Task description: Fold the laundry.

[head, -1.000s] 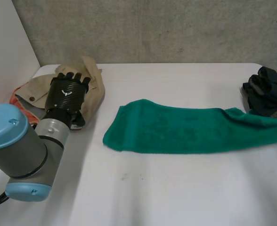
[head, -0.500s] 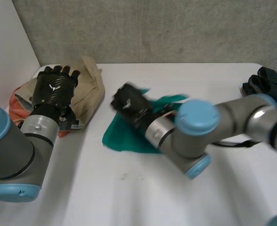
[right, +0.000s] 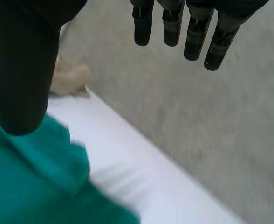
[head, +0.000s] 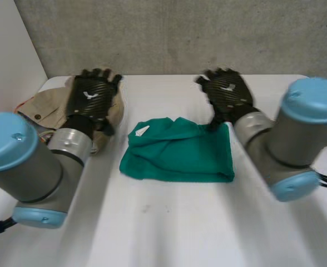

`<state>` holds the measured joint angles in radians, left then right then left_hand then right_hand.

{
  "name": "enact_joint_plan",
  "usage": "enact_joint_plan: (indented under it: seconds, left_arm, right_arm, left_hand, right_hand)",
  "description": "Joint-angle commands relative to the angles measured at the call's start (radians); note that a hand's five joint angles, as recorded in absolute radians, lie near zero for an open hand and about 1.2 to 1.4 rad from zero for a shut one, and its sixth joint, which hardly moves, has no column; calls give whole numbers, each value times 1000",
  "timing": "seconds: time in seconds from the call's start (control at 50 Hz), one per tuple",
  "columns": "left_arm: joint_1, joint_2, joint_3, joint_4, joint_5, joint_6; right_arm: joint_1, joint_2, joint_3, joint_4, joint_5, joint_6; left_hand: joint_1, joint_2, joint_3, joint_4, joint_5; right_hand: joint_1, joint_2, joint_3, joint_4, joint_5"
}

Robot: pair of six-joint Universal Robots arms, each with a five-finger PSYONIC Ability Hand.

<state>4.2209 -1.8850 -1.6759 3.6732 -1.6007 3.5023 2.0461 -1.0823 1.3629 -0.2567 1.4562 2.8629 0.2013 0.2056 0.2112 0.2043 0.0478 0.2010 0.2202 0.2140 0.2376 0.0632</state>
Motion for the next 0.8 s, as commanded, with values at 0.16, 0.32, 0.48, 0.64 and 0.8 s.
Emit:
enact_joint_plan:
  seconds: [0.16,0.32,0.48,0.64,0.8]
  left_arm:
    - [-107,-319,273,-98,73,-28]
    - [-105,-485,449,-99,71,4]
    - [-82,-536,516,-131,68,40]
    - [-82,-539,522,-174,65,43]
    - [-53,-522,558,-160,-59,37]
  right_arm:
    - [-123,-11,177,146,-36,55]
    - [-106,-2,217,94,-33,41]
    - [-86,1,249,14,-19,-25]
    - [-86,1,245,11,-17,-31]
    - [-86,-1,245,14,-16,-31]
  left_hand:
    - [279,275,269,276,258]
    - [373,369,363,370,352]
    - [775,771,765,772,754]
    - [1074,1070,1064,1071,1053]
    - [1195,1191,1185,1192,1174]
  right_hand:
    - [92,73,79,56,55]
    - [263,243,250,226,226]
    - [274,255,261,238,238]
    - [274,255,261,238,238]
    - [274,255,261,238,238]
